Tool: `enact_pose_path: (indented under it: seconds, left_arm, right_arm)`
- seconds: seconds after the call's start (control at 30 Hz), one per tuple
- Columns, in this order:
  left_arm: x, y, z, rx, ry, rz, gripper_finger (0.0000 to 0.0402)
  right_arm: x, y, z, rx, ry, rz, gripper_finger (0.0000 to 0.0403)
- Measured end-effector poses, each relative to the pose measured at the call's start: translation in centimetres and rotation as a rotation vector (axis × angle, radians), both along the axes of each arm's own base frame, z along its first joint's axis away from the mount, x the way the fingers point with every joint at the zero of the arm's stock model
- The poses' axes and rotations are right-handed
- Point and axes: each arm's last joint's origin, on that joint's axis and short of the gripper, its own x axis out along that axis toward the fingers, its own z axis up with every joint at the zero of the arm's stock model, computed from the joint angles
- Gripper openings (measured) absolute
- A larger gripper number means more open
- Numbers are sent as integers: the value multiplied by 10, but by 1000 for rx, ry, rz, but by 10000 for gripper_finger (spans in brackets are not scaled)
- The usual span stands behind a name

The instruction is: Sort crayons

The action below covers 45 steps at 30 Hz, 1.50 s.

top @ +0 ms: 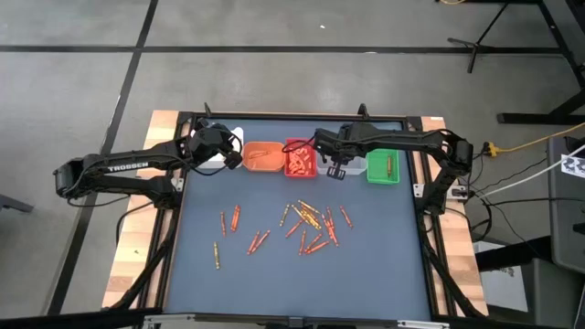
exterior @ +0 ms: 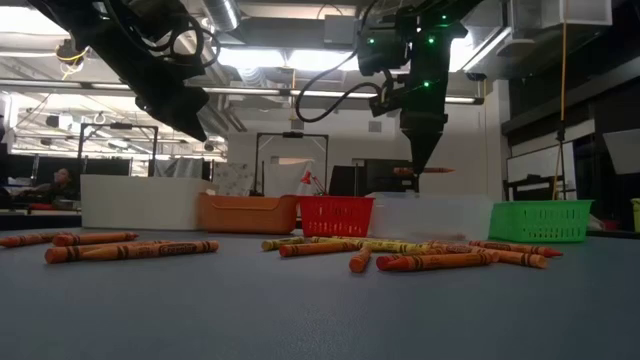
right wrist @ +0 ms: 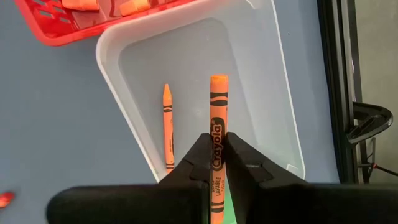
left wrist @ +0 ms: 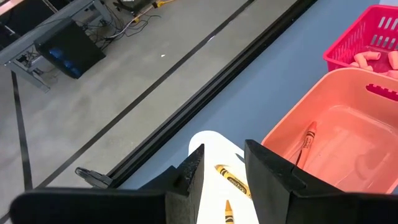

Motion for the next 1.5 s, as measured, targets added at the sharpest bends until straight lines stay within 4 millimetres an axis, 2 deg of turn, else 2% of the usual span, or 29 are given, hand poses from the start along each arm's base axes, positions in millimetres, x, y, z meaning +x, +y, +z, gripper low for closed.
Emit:
enact_pose_path:
  seconds: [0.13,0.33,0.47,0.6,0.77,1.0,1.17,1.37,1.5]
  left_arm:
    - [0,0,0,0,0,0,98]
    - [0,0,0,0,0,0,98]
    - [0,0,0,0,0,0,98]
    - [0,0,0,0,0,0,98]
    - [0,0,0,0,0,0,98]
    - [0,0,0,0,0,0,98]
    - [0,0,0,0,0,0,98]
    - [0,0,0,0,0,0,98]
    - [0,0,0,0,0,0,98]
  right_arm:
    - [0,0,0,0,0,0,43]
    - [0,0,0,0,0,0,118]
    - [0,0,0,0,1,0,150]
    - [0,1,0,7,-3,-5,158]
    - [0,3,-1,95,-33,-49,157]
    - [-4,12,-2,365,-55,-139,156]
    - [-5,32,-2,453,-8,-210,156]
    - [-3,74,-4,454,42,-200,156]
    - [-6,103,-16,435,71,-195,156]
